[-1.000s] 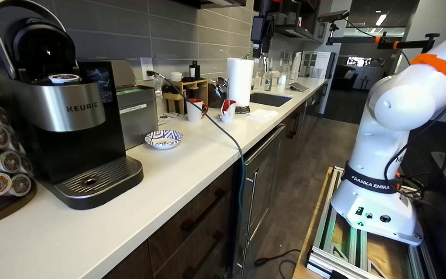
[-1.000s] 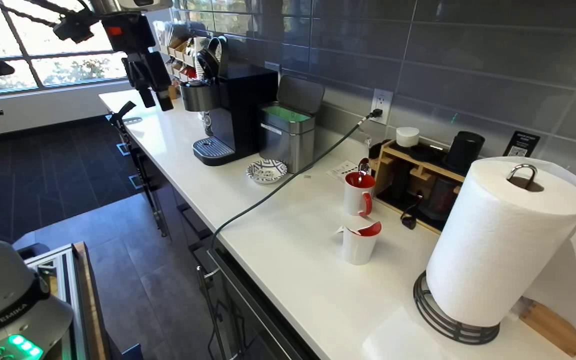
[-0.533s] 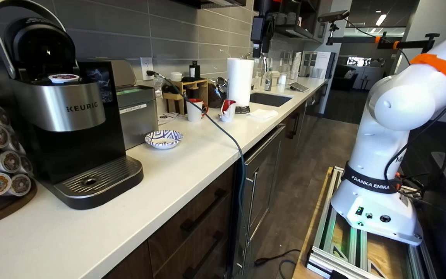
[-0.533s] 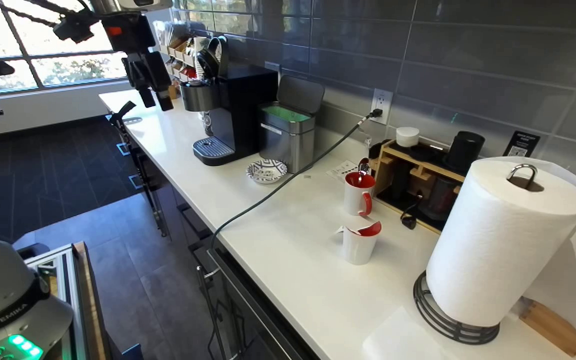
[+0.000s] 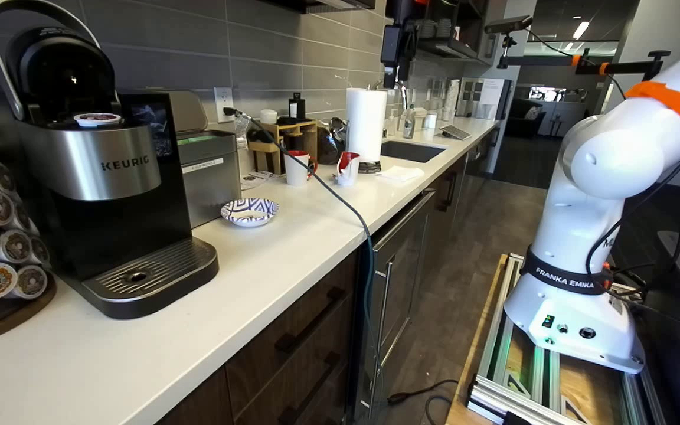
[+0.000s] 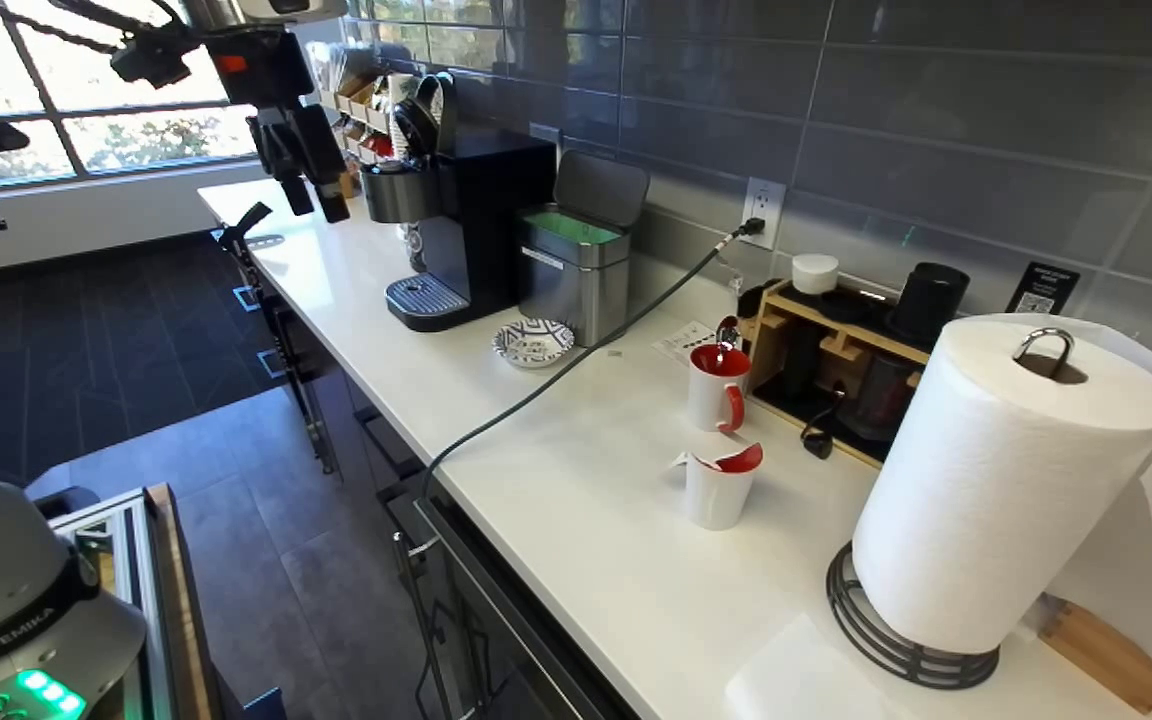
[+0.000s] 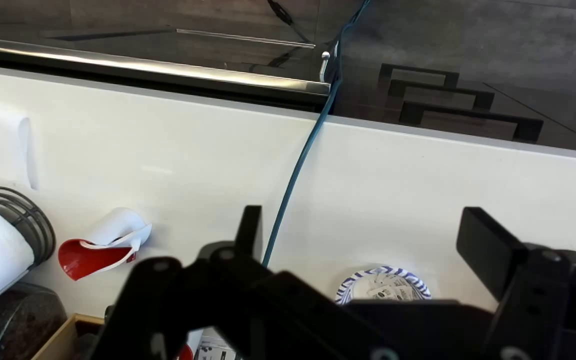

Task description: Pour the contents in the bowl into the mug

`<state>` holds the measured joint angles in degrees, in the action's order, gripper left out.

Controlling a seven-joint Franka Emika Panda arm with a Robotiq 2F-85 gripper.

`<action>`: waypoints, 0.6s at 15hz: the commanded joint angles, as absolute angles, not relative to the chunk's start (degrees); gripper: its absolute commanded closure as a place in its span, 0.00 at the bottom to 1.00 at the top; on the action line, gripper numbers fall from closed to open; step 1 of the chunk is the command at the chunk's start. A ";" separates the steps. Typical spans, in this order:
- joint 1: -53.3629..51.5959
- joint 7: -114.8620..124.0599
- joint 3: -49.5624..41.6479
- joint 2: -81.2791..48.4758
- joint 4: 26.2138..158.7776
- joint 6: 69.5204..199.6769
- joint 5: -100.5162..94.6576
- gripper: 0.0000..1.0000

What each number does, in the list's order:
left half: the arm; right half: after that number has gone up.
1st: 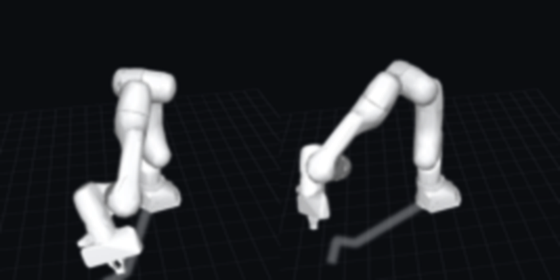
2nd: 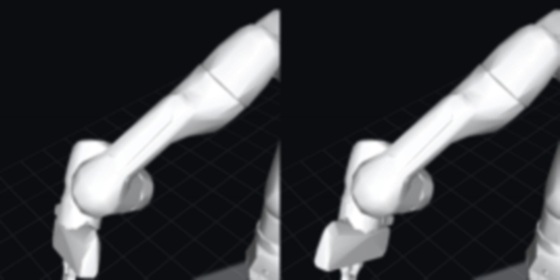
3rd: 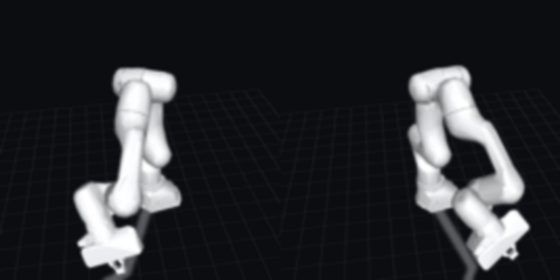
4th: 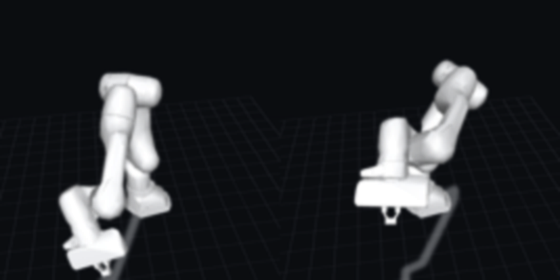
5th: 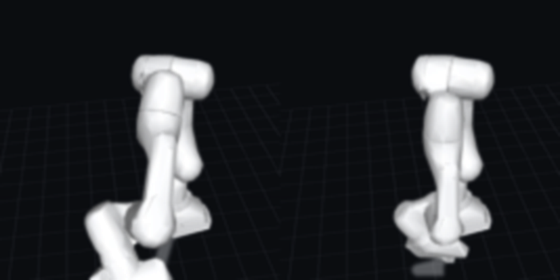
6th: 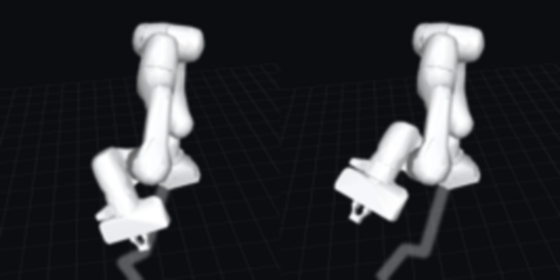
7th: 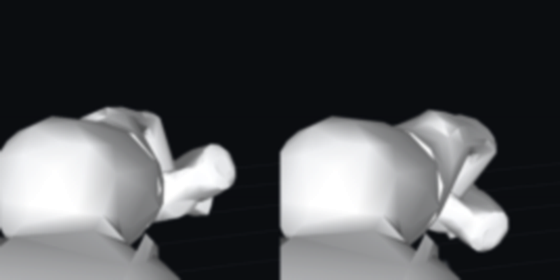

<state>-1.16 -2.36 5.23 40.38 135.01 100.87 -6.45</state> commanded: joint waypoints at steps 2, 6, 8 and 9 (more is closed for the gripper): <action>-2.84 -2.46 2.81 36.61 137.08 110.25 -3.57 0.00; -2.67 -0.18 2.42 31.20 137.01 117.05 -0.20 0.00; -3.27 0.14 3.33 28.77 136.28 116.92 0.69 0.00; -3.78 -0.80 3.42 28.17 136.13 116.41 0.89 0.00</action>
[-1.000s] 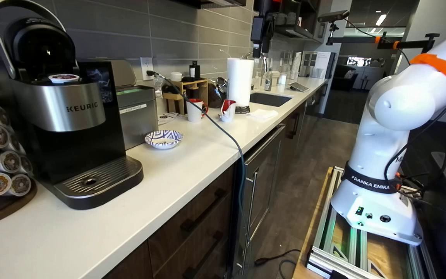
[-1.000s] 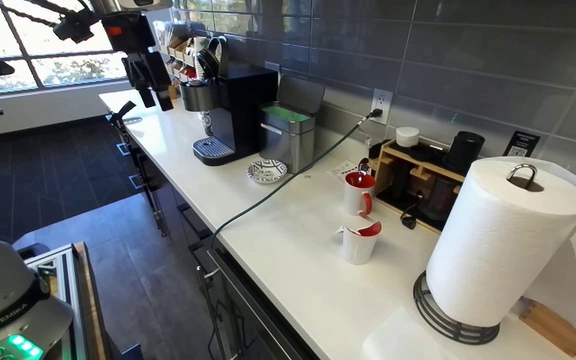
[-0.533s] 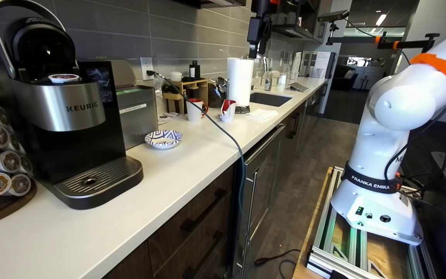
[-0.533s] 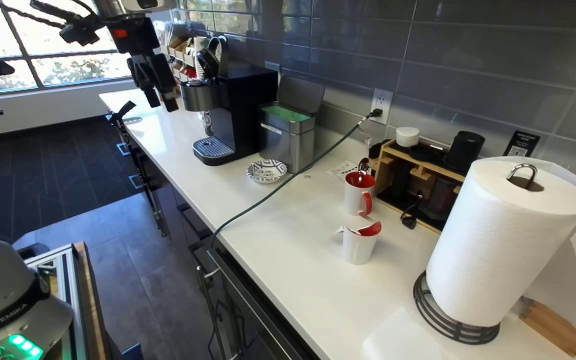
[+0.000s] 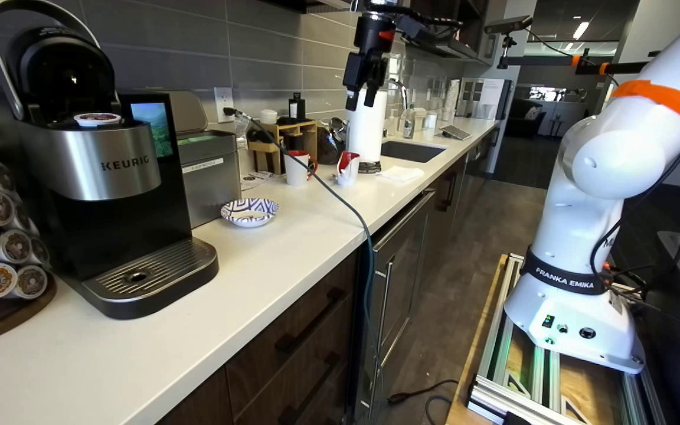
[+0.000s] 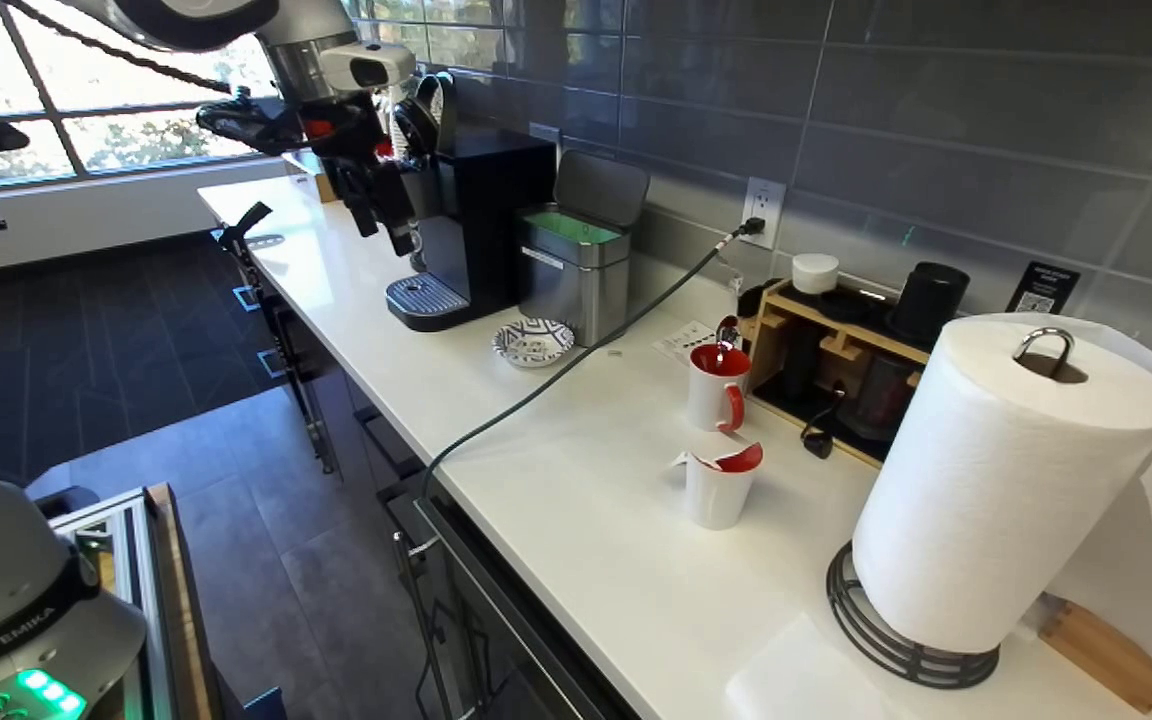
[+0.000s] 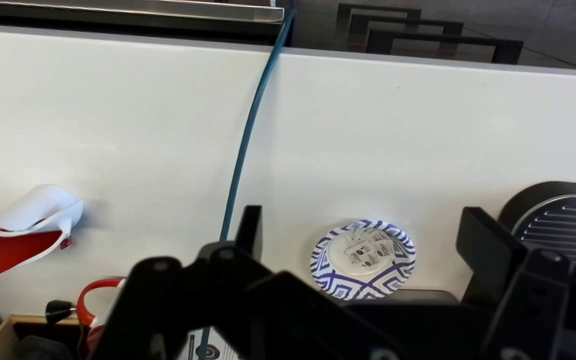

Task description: Pour the contents in the bowl into the mug

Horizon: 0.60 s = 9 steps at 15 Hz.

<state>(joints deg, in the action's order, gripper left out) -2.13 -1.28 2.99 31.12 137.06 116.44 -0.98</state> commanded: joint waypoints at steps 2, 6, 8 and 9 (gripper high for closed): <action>-3.05 -1.14 3.18 29.25 136.72 116.37 -0.84 0.00; -2.87 0.76 3.12 29.30 136.58 117.58 0.25 0.00; -3.39 3.24 1.69 25.82 135.75 121.18 6.23 0.00; -3.49 3.84 1.46 24.15 136.14 124.33 8.44 0.00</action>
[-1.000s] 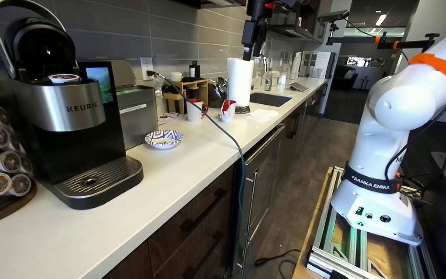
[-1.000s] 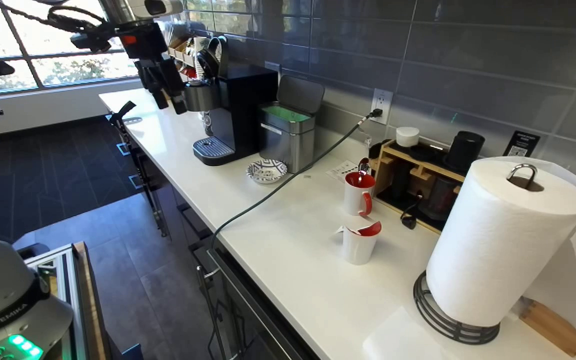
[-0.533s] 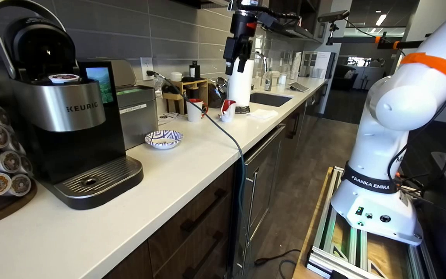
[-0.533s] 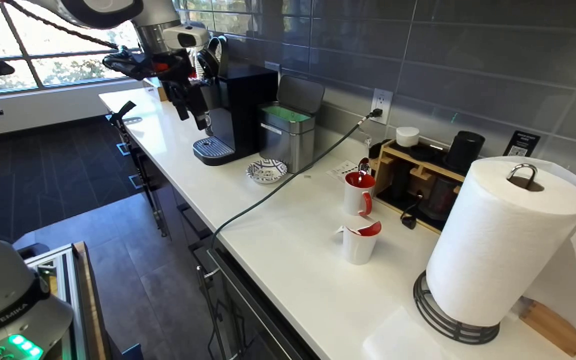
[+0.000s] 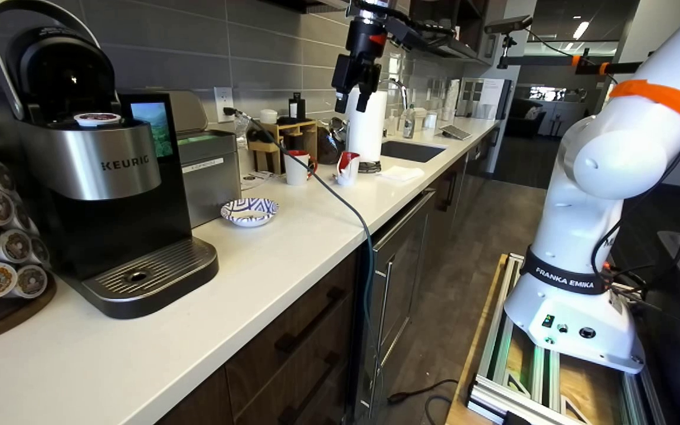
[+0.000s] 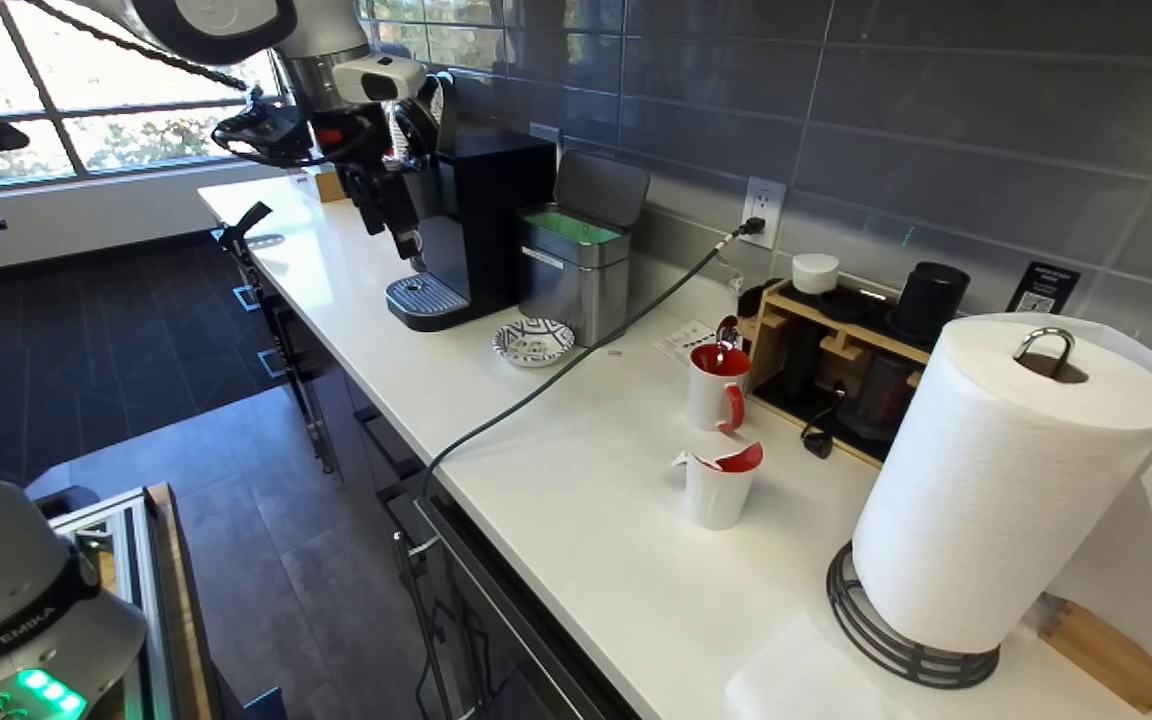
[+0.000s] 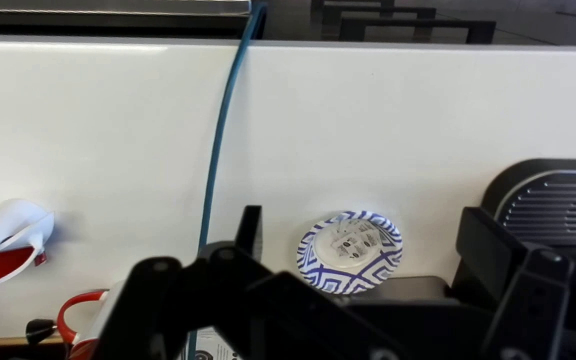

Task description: Pour the contents in the bowl into the mug

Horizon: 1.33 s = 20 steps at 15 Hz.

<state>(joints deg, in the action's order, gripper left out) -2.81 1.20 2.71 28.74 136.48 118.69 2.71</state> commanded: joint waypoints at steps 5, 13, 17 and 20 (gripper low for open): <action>-3.35 11.40 2.90 13.76 135.41 140.39 16.60 0.00; -3.38 29.93 5.95 -4.97 130.87 152.65 13.19 0.00; -3.75 30.66 4.68 -10.46 127.49 151.85 16.11 0.00; -3.53 29.71 4.48 -14.34 123.72 151.22 18.58 0.00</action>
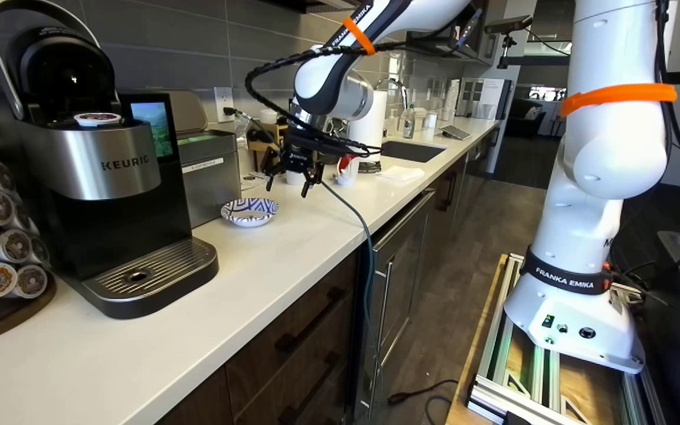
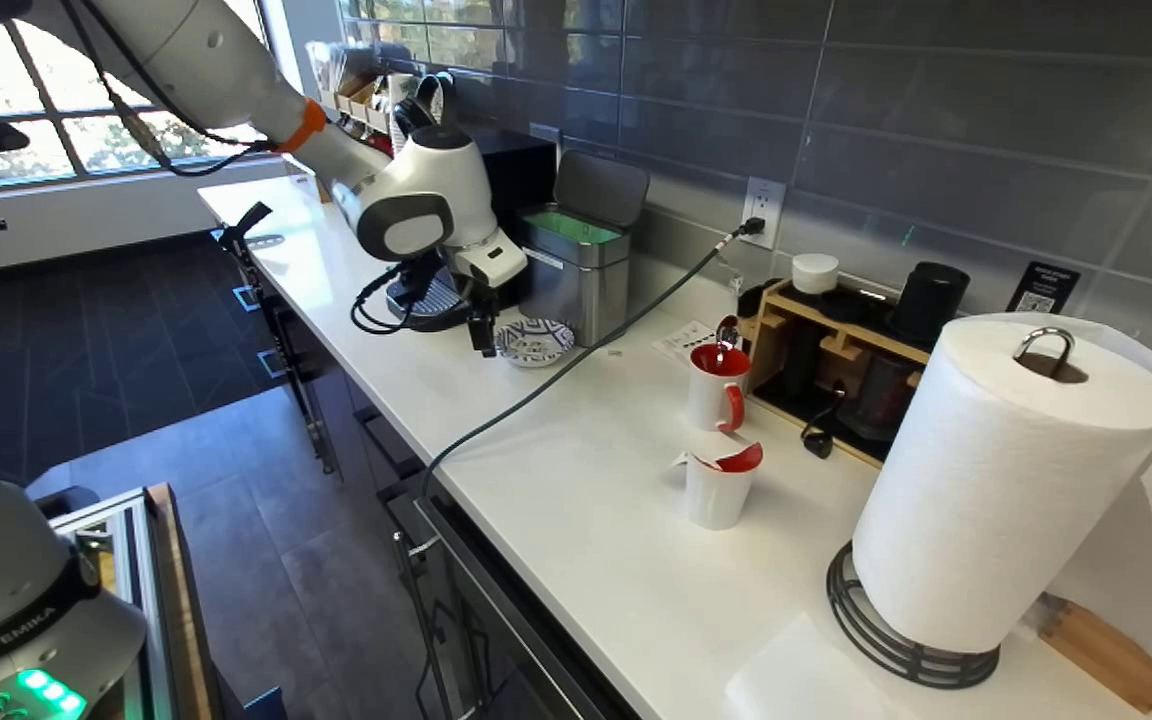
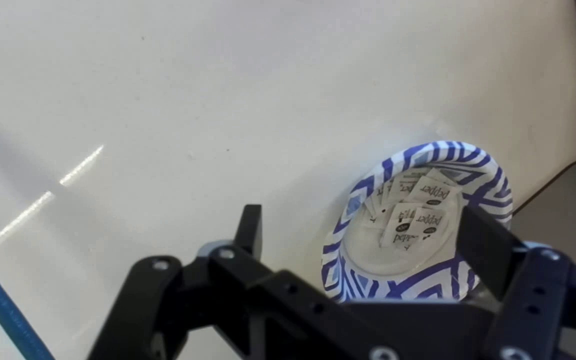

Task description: Pour the contents in the bowl into the mug

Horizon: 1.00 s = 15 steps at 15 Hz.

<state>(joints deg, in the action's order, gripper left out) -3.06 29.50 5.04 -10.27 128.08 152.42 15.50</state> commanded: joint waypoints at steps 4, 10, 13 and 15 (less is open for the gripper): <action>-3.75 27.27 4.36 -13.80 123.71 150.93 20.83 0.00; -2.59 24.76 5.06 -16.65 122.02 153.19 25.39 0.00; -1.48 22.39 5.92 -18.60 121.94 156.91 29.59 0.00; -0.76 20.79 6.78 -20.19 121.53 160.01 32.69 0.00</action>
